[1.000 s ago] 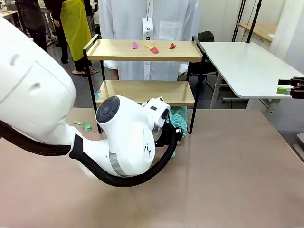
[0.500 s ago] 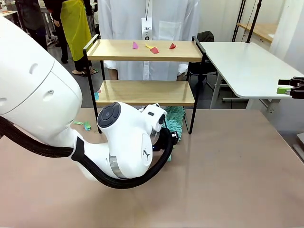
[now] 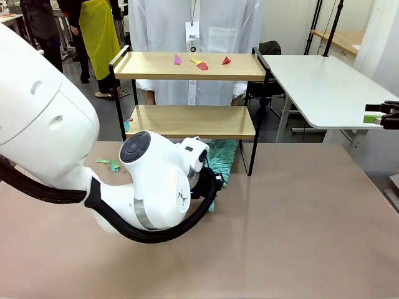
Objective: Clean the shelf.
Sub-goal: Clean the specific section of the Shelf indicated by the human with the Duster.
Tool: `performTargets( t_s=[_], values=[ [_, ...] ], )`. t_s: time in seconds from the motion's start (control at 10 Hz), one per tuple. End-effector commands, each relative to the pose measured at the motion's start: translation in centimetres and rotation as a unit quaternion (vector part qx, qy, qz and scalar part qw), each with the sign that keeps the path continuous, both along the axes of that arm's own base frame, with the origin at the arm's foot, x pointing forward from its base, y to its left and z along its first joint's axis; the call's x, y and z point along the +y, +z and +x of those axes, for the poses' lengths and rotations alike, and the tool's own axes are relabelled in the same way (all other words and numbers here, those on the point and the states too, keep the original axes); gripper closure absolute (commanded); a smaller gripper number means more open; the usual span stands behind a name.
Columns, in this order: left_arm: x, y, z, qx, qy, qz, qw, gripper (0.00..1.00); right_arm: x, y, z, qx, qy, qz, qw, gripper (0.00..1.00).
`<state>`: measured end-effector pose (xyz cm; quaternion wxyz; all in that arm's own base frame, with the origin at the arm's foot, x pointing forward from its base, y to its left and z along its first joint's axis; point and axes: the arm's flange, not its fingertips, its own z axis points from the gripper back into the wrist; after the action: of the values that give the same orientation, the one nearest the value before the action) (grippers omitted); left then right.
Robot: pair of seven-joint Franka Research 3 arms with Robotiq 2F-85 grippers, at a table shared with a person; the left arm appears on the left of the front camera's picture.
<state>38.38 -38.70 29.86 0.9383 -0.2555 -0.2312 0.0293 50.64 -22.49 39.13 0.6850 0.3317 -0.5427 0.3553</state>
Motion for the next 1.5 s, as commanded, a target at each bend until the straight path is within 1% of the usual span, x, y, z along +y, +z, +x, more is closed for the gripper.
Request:
performTargets(
  t_s=[0.0, 0.1, 0.4, 0.5, 0.7, 1.0, 1.3, 1.4],
  values=[
    [1.5, 1.3, 0.0, 0.017, 0.010, 0.041, 0.999, 0.87, 0.3, 0.5, 0.2, 0.008, -0.004, -0.002, 1.000, 0.00],
    [2.7, 1.3, 0.2, 0.026, 0.015, 0.047, 0.998, 0.87, 0.3, 0.5, 0.2, 0.008, -0.004, -0.002, 1.000, 0.00],
    [6.5, 1.9, 0.6, 0.025, 0.036, 0.068, 0.997, 0.87, 0.3, 0.5, 0.2, 0.008, -0.004, -0.002, 1.000, 0.00],
    [8.1, 2.0, 0.8, 0.030, 0.044, 0.083, 0.995, 0.87, 0.3, 0.5, 0.2, 0.008, -0.004, -0.002, 1.000, 0.00],
    [11.2, 2.7, 1.2, 0.036, 0.065, 0.092, 0.993, 0.87, 0.3, 0.5, 0.2, 0.008, -0.004, -0.002, 1.000, 0.00],
    [14.5, 4.3, 1.1, 0.031, 0.080, 0.132, 0.987, 0.87, 0.3, 0.5, 0.2, 0.008, -0.004, -0.002, 1.000, 0.00],
    [15.2, 5.5, 0.8, -0.002, 0.113, 0.186, 0.976, 0.87, 0.3, 0.5, 0.2, 0.008, -0.004, -0.002, 1.000, 0.00],
    [14.9, 6.2, 0.2, -0.030, 0.113, 0.193, 0.974, 0.87, 0.3, 0.5, 0.2, 0.008, -0.004, -0.002, 1.000, 0.00]
  ],
)
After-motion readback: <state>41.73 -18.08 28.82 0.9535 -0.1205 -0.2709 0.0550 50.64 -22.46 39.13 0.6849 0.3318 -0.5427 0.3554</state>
